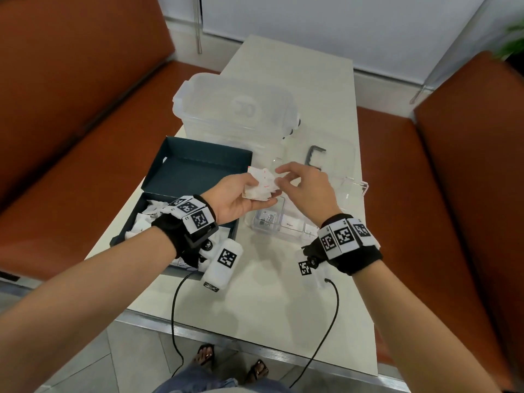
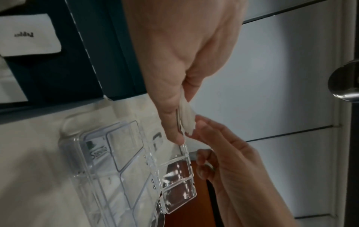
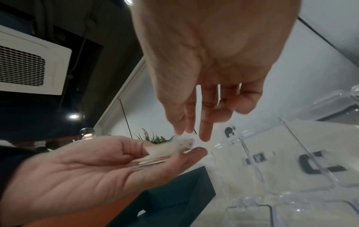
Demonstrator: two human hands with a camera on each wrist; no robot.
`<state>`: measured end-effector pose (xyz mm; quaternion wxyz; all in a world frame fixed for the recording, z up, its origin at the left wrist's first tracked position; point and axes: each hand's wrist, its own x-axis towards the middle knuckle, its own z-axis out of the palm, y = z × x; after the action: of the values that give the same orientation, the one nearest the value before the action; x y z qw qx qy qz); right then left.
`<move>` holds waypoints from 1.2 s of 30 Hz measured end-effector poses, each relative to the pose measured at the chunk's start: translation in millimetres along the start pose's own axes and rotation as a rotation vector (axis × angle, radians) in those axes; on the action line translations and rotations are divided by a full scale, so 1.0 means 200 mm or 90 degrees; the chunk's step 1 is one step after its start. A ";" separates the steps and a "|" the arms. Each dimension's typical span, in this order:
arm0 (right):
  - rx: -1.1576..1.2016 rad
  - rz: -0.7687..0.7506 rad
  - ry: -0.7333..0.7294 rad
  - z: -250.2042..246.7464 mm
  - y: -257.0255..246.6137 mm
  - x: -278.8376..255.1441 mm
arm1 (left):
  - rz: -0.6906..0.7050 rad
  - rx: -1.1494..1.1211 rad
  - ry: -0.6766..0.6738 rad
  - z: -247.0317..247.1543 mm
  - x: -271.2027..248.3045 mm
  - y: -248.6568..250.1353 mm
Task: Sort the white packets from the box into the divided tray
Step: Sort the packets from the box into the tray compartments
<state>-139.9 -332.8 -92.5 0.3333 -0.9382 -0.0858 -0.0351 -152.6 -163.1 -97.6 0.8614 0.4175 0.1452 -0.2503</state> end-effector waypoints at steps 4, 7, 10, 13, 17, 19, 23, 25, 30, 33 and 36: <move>0.040 -0.008 -0.050 -0.03 0.02 -0.05 | 0.023 0.086 -0.019 0.06 0.01 -0.05; 0.181 0.101 0.013 -0.08 0.08 -0.06 | 0.007 0.078 -0.009 0.09 0.01 -0.07; 0.290 0.166 0.039 -0.12 0.13 -0.09 | 0.012 0.090 -0.018 0.11 0.02 -0.08; 0.309 0.185 0.049 -0.14 0.17 -0.11 | 0.022 0.132 -0.031 0.13 0.03 -0.09; 0.346 0.185 0.059 -0.15 0.17 -0.13 | 0.054 0.206 -0.028 0.14 0.04 -0.11; 0.345 0.172 0.052 -0.15 0.16 -0.14 | 0.060 0.230 -0.035 0.15 0.04 -0.12; 0.326 0.172 0.048 -0.14 0.15 -0.14 | 0.062 0.262 -0.048 0.16 0.03 -0.11; 0.326 0.184 0.040 -0.14 0.16 -0.14 | 0.070 0.287 -0.051 0.17 0.03 -0.10; 0.307 0.198 -0.017 -0.15 0.15 -0.13 | 0.089 0.358 -0.043 0.17 0.04 -0.10; 0.263 0.217 -0.067 -0.17 0.15 -0.11 | 0.103 0.417 -0.046 0.18 0.05 -0.09; 0.228 0.225 -0.074 -0.20 0.16 -0.10 | 0.124 0.494 -0.073 0.21 0.07 -0.08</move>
<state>-153.8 -385.2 -83.8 0.4897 -0.8651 0.0556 0.0931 -148.4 -208.5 -87.8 0.6661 0.7091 -0.0486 -0.2262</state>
